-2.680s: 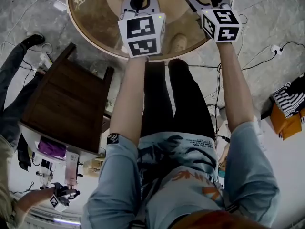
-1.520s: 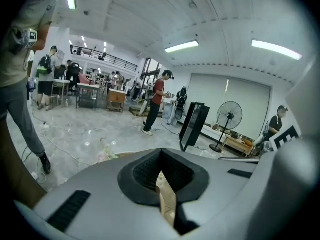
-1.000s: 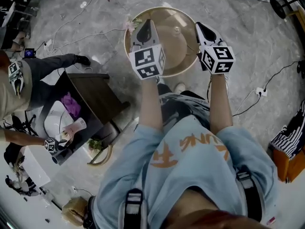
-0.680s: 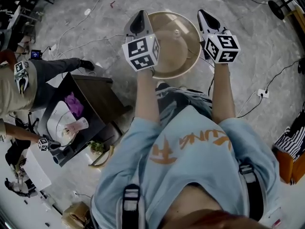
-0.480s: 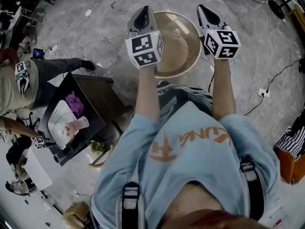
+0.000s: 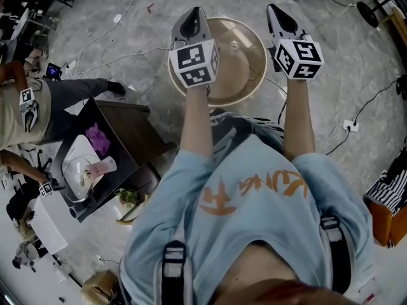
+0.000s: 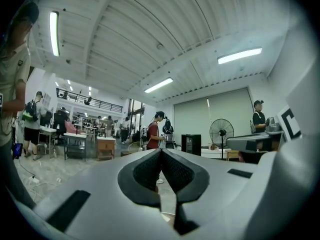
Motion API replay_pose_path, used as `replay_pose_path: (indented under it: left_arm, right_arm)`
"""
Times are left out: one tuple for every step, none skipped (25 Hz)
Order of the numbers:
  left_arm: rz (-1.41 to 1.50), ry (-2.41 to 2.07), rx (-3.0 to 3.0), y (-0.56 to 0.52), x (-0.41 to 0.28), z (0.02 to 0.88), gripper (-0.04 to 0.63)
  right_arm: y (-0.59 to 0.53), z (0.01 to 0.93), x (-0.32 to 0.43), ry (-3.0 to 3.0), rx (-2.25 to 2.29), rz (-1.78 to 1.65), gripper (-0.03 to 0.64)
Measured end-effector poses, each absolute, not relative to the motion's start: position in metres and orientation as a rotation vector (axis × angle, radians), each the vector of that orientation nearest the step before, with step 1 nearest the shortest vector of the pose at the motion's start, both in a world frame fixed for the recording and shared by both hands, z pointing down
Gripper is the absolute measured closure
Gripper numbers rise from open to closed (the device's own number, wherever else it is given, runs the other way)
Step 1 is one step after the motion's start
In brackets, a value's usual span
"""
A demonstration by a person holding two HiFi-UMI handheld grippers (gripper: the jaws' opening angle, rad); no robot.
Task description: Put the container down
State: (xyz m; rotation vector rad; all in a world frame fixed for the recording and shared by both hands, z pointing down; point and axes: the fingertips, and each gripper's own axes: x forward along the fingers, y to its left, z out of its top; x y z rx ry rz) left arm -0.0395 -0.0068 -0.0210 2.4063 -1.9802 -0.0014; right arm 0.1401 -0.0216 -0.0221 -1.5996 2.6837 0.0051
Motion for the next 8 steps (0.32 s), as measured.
replay_pose_path:
  left_arm:
    - [0.001, -1.984, 2.398, -0.007, -0.041, -0.019, 0.57]
    - [0.001, -1.992, 2.382, -0.008, -0.044, -0.017, 0.571]
    - [0.002, -2.001, 2.365, -0.008, -0.047, -0.014, 0.57]
    - [0.003, -2.009, 2.352, -0.009, -0.05, -0.012, 0.571]
    - [0.004, -2.015, 2.345, -0.01, -0.051, -0.011, 0.571]
    - [0.006, -2.019, 2.34, -0.01, -0.052, -0.01, 0.57]
    - [0.007, -2.022, 2.338, -0.011, -0.052, -0.009, 0.571]
    - [0.009, -2.025, 2.335, -0.012, -0.053, -0.008, 0.571]
  right_arm:
    - [-0.021, -0.025, 0.142, 2.681, -1.595, 0.011, 0.606]
    - [-0.021, -0.026, 0.143, 2.68, -1.594, 0.013, 0.605]
    - [-0.022, -0.027, 0.144, 2.68, -1.594, 0.013, 0.606]
    - [-0.023, -0.026, 0.145, 2.68, -1.594, 0.011, 0.606]
    - [-0.025, -0.025, 0.146, 2.682, -1.595, 0.008, 0.606]
    - [-0.026, -0.024, 0.146, 2.685, -1.594, 0.006, 0.606]
    - [-0.027, -0.022, 0.146, 2.689, -1.593, 0.005, 0.606]
    - [-0.028, -0.021, 0.145, 2.693, -1.591, 0.003, 0.606]
